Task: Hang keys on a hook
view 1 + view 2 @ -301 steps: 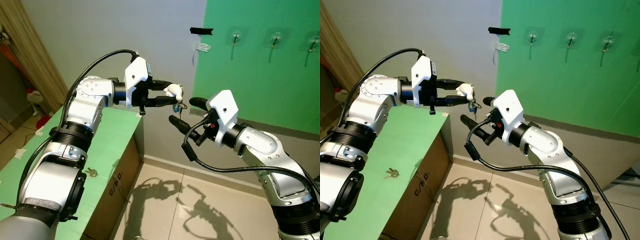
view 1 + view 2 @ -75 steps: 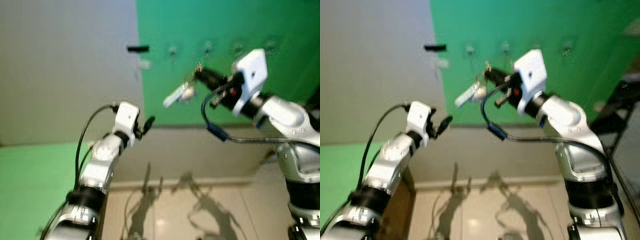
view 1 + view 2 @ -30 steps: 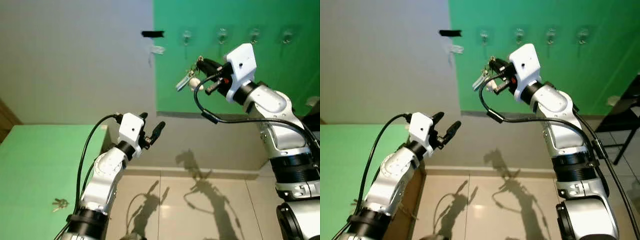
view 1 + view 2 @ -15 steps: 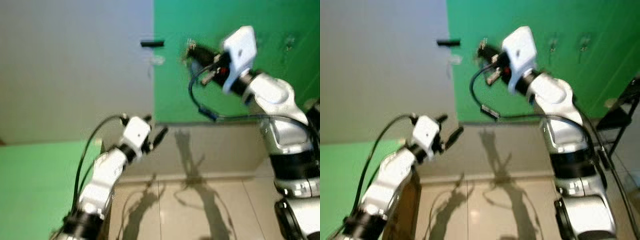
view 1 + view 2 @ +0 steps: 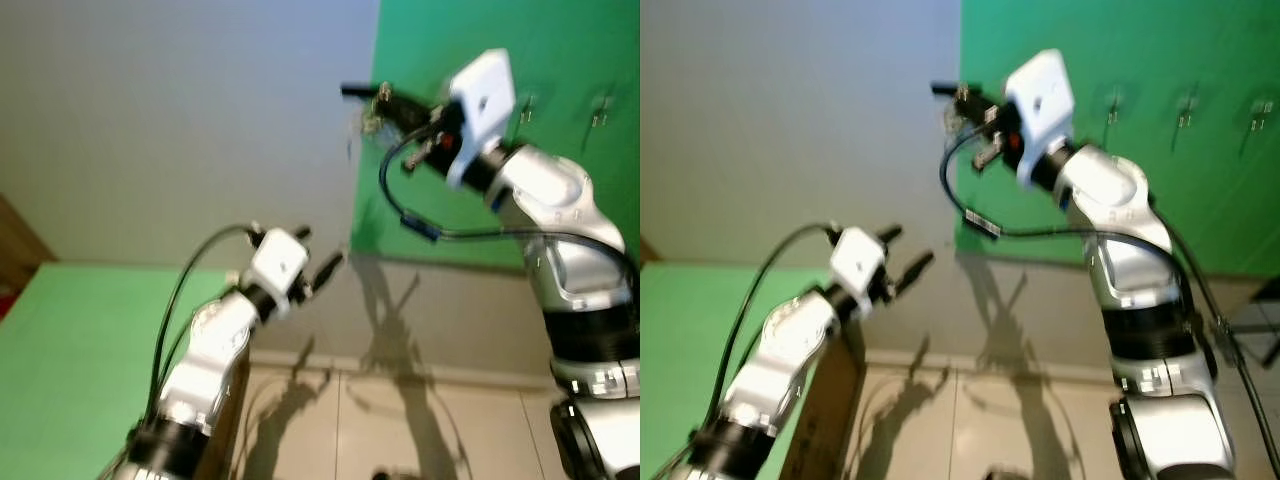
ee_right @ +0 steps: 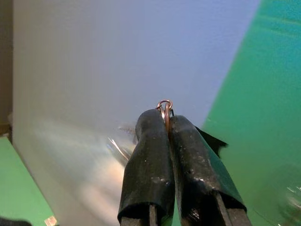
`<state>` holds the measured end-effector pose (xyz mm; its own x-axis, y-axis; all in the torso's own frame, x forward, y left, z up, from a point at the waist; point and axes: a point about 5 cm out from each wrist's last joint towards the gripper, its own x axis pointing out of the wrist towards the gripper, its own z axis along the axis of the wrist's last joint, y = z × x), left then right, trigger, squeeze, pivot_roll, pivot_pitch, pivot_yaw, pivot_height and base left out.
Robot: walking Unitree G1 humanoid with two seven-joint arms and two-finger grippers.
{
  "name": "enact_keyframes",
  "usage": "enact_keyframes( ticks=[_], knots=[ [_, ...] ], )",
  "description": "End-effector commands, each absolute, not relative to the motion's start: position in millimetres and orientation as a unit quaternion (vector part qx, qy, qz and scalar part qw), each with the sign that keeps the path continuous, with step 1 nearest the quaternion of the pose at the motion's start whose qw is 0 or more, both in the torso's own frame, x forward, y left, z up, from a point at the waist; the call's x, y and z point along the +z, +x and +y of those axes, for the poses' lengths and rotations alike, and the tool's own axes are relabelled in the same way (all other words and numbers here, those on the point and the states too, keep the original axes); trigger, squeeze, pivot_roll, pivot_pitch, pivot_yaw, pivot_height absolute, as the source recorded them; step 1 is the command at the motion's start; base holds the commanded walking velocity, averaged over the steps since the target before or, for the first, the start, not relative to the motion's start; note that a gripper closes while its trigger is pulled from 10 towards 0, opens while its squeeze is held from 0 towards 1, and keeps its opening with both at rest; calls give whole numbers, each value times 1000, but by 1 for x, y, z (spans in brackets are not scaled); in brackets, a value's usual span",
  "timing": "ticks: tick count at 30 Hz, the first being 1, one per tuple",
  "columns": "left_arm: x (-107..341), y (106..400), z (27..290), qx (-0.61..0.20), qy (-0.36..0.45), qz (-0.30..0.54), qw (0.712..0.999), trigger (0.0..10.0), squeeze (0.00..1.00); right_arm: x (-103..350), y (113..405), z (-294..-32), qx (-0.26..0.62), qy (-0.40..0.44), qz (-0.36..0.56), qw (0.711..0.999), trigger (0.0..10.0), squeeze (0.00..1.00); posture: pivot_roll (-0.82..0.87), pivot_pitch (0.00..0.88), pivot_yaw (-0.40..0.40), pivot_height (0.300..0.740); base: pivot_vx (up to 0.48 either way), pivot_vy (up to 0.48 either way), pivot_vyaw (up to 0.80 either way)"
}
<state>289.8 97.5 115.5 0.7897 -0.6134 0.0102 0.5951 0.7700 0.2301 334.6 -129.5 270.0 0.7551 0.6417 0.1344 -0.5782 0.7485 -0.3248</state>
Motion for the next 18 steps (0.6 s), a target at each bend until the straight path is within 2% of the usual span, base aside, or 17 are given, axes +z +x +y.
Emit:
enact_keyframes(
  ticks=[1, 7, 18],
  knots=[
    [121, 291, 86, -335, 109, -55, 934, 10000, 0, 276, 337, -139, 314, -123, -125, 933, 0, 0, -127, 0, 44, 740, 0, 0, 0],
    [121, 292, 84, -333, 110, -56, 935, 10000, 0, 274, 340, -141, 310, -118, -121, 936, 0, 0, -125, 0, 40, 740, 0, 0, 0],
    [120, 290, 85, -338, 113, -50, 933, 10000, 0, 269, 343, -140, 308, -115, -112, 938, 0, 0, -120, 0, 45, 740, 23, -436, 0]
  ],
)
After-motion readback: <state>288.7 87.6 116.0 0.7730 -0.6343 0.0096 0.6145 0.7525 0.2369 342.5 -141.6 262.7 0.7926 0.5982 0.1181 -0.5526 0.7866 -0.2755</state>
